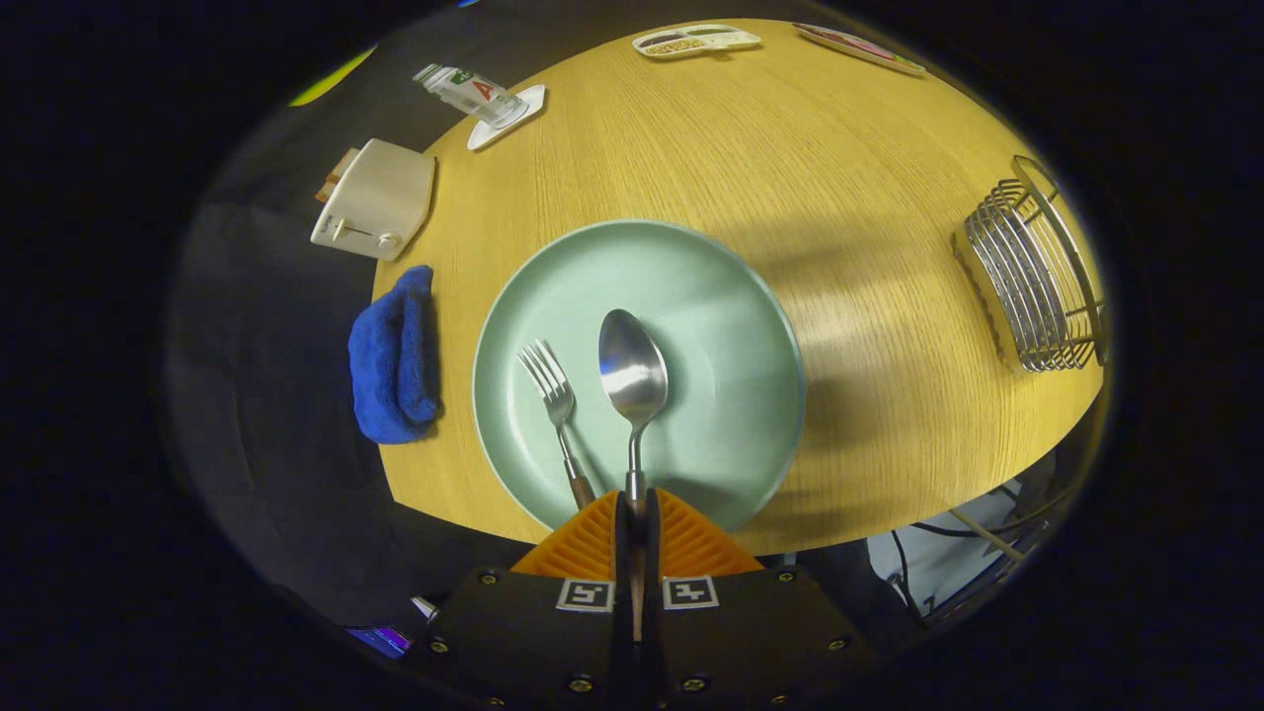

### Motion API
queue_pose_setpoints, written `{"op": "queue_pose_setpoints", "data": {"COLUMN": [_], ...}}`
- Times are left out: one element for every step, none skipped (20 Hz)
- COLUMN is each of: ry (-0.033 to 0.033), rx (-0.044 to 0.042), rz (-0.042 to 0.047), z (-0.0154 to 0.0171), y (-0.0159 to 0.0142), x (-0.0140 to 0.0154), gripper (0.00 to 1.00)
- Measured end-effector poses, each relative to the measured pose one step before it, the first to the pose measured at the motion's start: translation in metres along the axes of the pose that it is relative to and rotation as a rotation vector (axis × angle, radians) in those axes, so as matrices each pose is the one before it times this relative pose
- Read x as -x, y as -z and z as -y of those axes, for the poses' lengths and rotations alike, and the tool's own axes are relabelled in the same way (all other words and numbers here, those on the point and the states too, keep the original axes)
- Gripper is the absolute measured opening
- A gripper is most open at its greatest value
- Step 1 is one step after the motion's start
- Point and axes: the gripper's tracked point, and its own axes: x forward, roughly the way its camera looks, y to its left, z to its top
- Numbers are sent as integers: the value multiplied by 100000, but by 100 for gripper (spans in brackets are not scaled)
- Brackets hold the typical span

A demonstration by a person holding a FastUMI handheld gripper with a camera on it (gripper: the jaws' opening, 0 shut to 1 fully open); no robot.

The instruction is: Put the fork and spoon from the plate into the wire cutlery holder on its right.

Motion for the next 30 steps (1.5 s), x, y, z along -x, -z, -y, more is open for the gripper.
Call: {"op": "queue_pose_setpoints", "data": {"ry": [-695,-886,-549,-380,-366,-144,212,320,170,472,934,1025,1206,1477,1423,1538,1824,2082,2335,1937,806,618,1289,1121,702,701,325,174,147,305], "rx": [441,204,-142,-501,-561,-435,-198,167,-11,-707,-1123,-1439,-1457,-1664,-1807,-1748,-1247,-859,-919,-1225,-1698,-2057,-1699,-1556,-1788,-1985,-1577,-1316,-1687,-1367], "rz": [1542,1682,1533,1802,1667,1843,2124,2417,2624,2750,2508,2491,2563,2111,1901,1830,1758,1592,981,536,230,139,-296,-196,-626,-991,-1809,-2591,-1461,-1517], "z": [-120,-17,-12,159,209,257,351,421,459,551,699,862,832,848,820,854,923,967,989,879,638,633,699,734,556,526,401,236,215,219], "y": [-444,-339,-416,-369,-442,-340,-478,-490,-643,-599,-659,-530,-721,-395,-548,-450,-476,-295,-296,-30,-141,-25,1,-21,-87,-82,27,90,-22,-68], "x": [509,475,566,499,565,598,594,623,668,723,696,735,737,665,624,613,571,414,357,313,326,323,168,190,223,96,34,-1,-38,-192], "gripper": [4,4,4,4,4,4,4,4,4,4,4,4,4,4,4,4,4,4,4,4,4,4,4,4,4,4,4,4,4,4]}}
